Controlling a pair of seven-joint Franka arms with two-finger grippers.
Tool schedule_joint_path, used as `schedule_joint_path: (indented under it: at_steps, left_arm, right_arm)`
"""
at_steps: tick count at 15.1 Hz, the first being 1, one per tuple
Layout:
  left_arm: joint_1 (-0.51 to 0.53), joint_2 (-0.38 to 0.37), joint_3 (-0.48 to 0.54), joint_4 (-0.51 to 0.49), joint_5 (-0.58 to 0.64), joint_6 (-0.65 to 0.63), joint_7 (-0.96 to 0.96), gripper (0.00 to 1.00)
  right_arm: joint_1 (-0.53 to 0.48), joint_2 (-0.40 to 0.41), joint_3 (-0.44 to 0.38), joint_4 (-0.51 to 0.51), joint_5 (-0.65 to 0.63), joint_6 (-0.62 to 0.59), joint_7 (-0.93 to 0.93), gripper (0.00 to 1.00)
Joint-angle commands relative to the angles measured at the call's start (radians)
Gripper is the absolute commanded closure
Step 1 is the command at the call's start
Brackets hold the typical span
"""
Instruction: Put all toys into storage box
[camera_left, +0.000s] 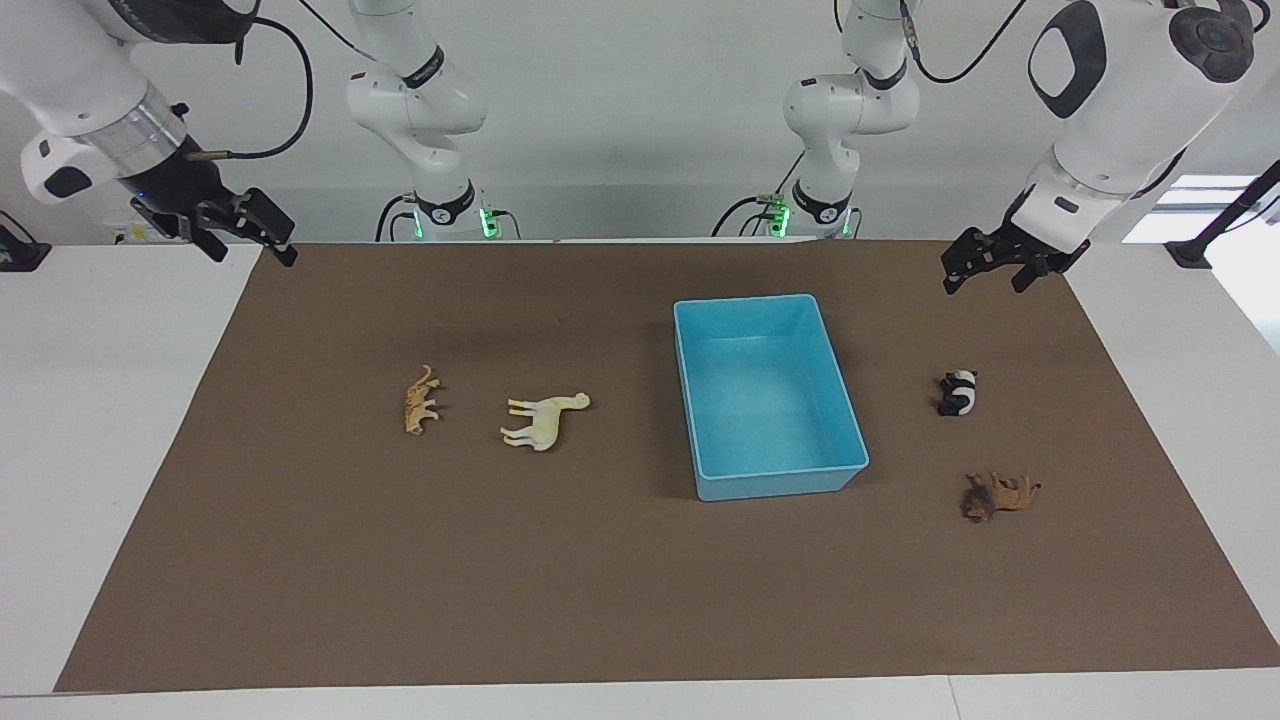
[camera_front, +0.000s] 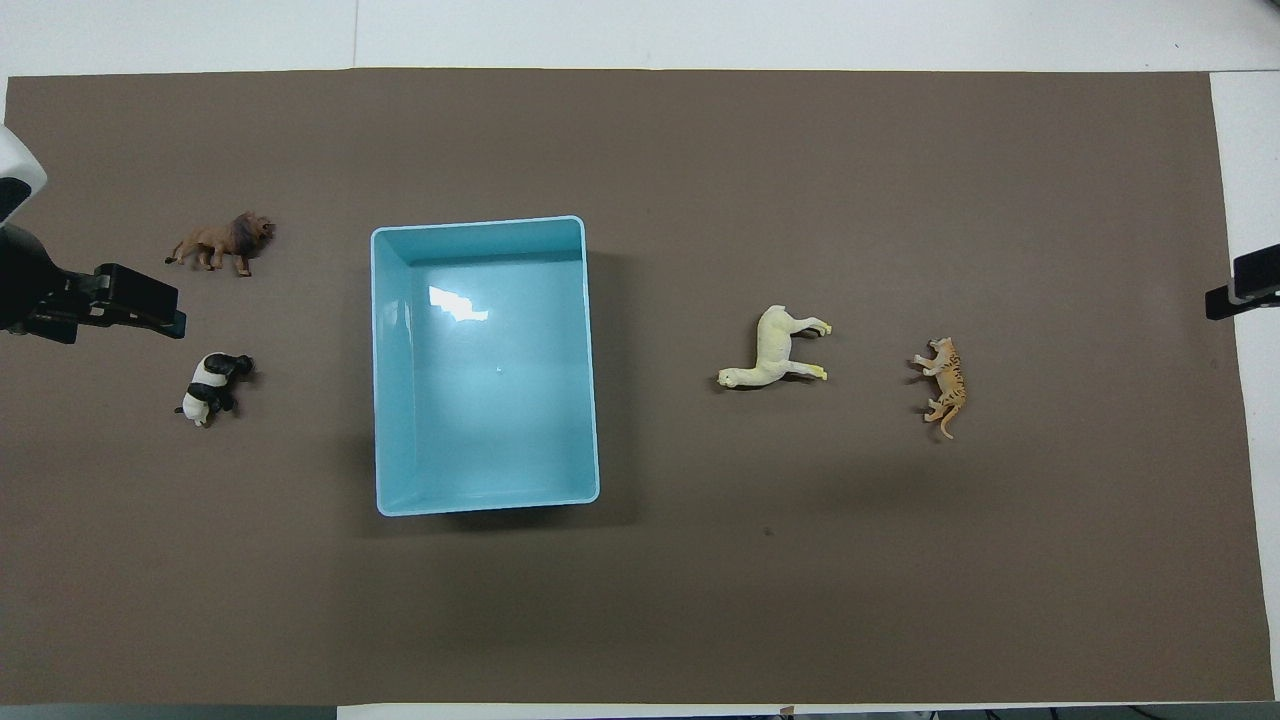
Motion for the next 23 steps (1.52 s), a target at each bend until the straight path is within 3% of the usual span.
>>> schedule_joint_path:
  at_steps: [1, 5, 19, 23]
  left_arm:
    - [0.009, -0.021, -0.005, -0.02, 0.002, -0.006, 0.008, 0.0]
    - [0.008, -0.021, -0.005, -0.02, 0.002, -0.006, 0.008, 0.0]
    - [0.008, -0.021, -0.005, -0.02, 0.002, -0.006, 0.008, 0.0]
    - [0.009, -0.021, -0.005, -0.02, 0.002, -0.006, 0.008, 0.0]
  right_arm:
    - [0.009, -0.038, 0.005, -0.088, -0.02, 0.093, -0.007, 0.0]
    - [-0.01, -0.039, 0.016, -0.106, -0.075, 0.198, -0.014, 0.0]
    - [0.01, -0.04, 0.016, -0.115, -0.082, 0.198, 0.0, 0.0]
    - [0.137, -0.042, 0.016, -0.193, -0.08, 0.28, 0.172, 0.0]
